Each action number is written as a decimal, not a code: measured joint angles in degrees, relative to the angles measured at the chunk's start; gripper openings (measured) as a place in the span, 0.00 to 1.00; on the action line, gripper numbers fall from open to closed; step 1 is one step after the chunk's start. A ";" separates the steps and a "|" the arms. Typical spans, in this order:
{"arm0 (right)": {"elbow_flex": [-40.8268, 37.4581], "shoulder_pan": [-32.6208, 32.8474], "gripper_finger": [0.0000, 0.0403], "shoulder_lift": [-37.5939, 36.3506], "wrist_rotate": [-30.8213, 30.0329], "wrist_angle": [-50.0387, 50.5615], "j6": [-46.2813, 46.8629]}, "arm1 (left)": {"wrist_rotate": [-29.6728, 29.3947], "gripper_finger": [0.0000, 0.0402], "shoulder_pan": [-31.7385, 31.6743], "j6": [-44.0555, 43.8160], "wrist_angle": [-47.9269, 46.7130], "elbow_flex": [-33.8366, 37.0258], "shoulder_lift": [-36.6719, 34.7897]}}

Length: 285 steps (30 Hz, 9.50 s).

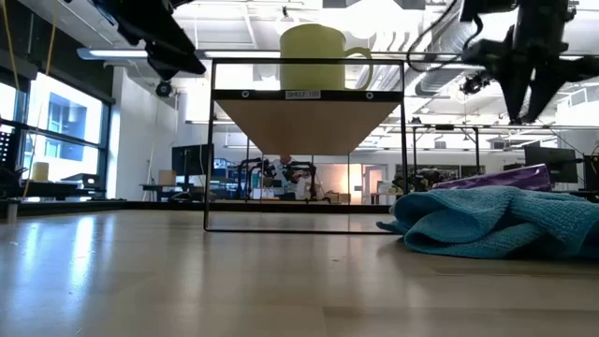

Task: Stack small to large cups/mugs on shelf
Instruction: Put the violet cup on the shelf

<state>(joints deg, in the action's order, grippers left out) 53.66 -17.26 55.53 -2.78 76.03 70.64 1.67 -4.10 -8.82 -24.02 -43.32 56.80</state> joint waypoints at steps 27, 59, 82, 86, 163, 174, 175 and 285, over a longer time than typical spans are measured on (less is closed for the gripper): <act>-6.99 11.44 0.27 0.11 -7.95 -0.37 30.18 | -1.33 0.46 0.00 4.70 -1.73 0.01 0.00; -6.96 15.91 0.27 16.54 -7.63 -0.32 45.17 | -5.81 0.46 0.00 11.41 -2.19 0.00 0.00; -6.92 15.47 0.27 22.60 -8.75 -8.41 40.03 | -5.79 0.46 0.00 10.08 -3.24 -0.01 0.00; -6.92 15.47 0.27 22.60 -9.02 -8.39 39.95 | -5.79 0.46 0.00 10.05 -3.24 0.00 0.00; 13.32 17.90 0.24 22.08 -10.48 7.75 -1.82 | -5.77 0.46 0.02 6.99 -4.42 0.00 0.00; 13.34 10.60 0.24 22.08 -12.03 14.27 -29.14 | -5.75 0.46 0.02 2.55 -4.40 0.00 0.00; 12.69 9.20 0.24 21.98 -11.96 14.09 -29.52 | -5.75 0.46 0.02 2.30 -4.42 -0.01 0.00; -5.77 23.95 0.39 28.17 -32.64 -7.18 -43.26 | -5.77 0.46 0.02 -3.65 -0.70 0.01 0.00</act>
<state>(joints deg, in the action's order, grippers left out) 47.90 6.70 83.70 -35.42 68.85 27.38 -4.10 -4.08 -12.47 -24.73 -43.31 56.80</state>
